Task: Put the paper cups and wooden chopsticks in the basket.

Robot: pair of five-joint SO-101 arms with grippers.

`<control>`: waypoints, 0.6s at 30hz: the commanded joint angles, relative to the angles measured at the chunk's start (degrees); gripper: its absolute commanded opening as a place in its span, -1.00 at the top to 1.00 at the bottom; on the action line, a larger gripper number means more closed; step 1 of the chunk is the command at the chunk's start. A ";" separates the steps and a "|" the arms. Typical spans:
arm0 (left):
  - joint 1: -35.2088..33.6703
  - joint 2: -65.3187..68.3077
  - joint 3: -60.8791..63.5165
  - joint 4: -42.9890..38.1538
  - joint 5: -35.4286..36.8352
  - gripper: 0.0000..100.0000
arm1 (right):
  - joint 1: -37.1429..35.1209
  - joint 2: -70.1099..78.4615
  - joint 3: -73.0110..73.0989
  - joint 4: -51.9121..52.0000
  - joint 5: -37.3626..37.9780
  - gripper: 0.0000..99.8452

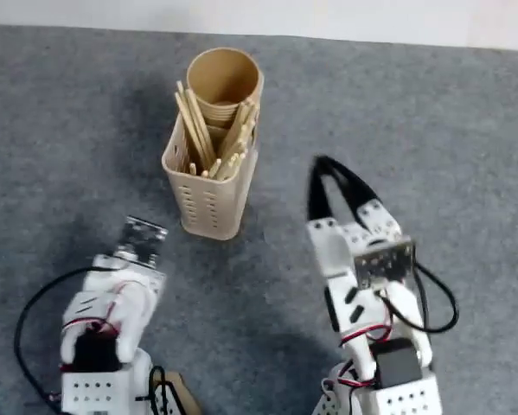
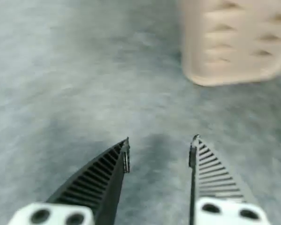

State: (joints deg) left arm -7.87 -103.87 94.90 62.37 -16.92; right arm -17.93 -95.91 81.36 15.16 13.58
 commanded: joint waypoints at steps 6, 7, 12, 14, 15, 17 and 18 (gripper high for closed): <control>6.64 -0.31 2.15 -0.70 -0.26 0.54 | 14.73 -7.52 21.67 -0.13 0.26 0.99; 6.64 -0.22 2.15 -0.62 -0.26 0.54 | 15.34 -7.52 22.29 0.22 0.26 0.99; 6.64 -0.22 2.15 -0.62 -0.26 0.54 | 17.98 -7.25 22.64 7.43 0.18 0.99; 6.64 -0.22 2.15 -0.62 -0.26 0.54 | 17.98 -6.90 22.73 12.26 0.18 0.99; 6.64 -0.22 2.15 -0.62 -0.26 0.54 | 17.98 -7.34 22.73 15.08 0.18 0.99; 6.64 -0.22 2.15 -0.62 -0.26 0.54 | 18.07 -7.25 22.73 20.88 0.18 0.99; 6.64 -0.22 2.15 -0.62 -0.26 0.54 | 18.15 -7.25 22.73 23.52 0.18 0.99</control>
State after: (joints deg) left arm -2.07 -103.87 96.04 62.29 -16.92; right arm -0.53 -102.95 95.96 32.04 13.58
